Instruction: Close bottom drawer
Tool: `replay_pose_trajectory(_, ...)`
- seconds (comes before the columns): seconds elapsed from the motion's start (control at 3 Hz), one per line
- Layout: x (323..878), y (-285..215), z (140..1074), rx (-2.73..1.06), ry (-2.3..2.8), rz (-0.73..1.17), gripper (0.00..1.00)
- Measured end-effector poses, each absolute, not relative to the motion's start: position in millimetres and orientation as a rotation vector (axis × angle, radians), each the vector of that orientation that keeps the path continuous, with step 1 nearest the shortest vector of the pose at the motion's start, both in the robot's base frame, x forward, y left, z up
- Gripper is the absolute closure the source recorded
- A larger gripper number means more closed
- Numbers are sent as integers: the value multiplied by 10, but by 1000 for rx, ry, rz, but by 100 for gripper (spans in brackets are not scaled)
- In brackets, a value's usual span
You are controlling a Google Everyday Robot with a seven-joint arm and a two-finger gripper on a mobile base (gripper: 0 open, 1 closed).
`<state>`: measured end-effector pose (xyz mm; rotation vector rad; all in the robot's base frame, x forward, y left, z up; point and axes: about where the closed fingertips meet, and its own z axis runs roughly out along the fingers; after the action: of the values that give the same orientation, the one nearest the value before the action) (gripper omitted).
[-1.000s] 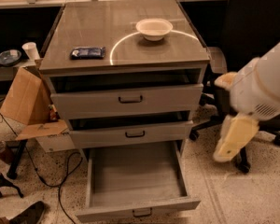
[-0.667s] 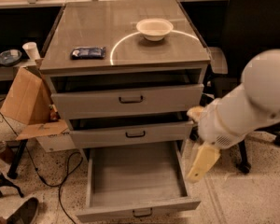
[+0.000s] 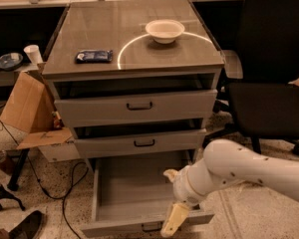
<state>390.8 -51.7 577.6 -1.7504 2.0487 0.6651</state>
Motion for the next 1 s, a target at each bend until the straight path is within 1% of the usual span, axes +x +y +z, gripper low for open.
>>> replay_pose_trajectory(0.33,3982,-448,5461,-1670,2065,704,0)
replay_pose_trajectory(0.67,3982,-448,5461,-1670,2065,704,0)
replay_pose_trajectory(1.0,4019,-461,5169,-1673,2043,735,0)
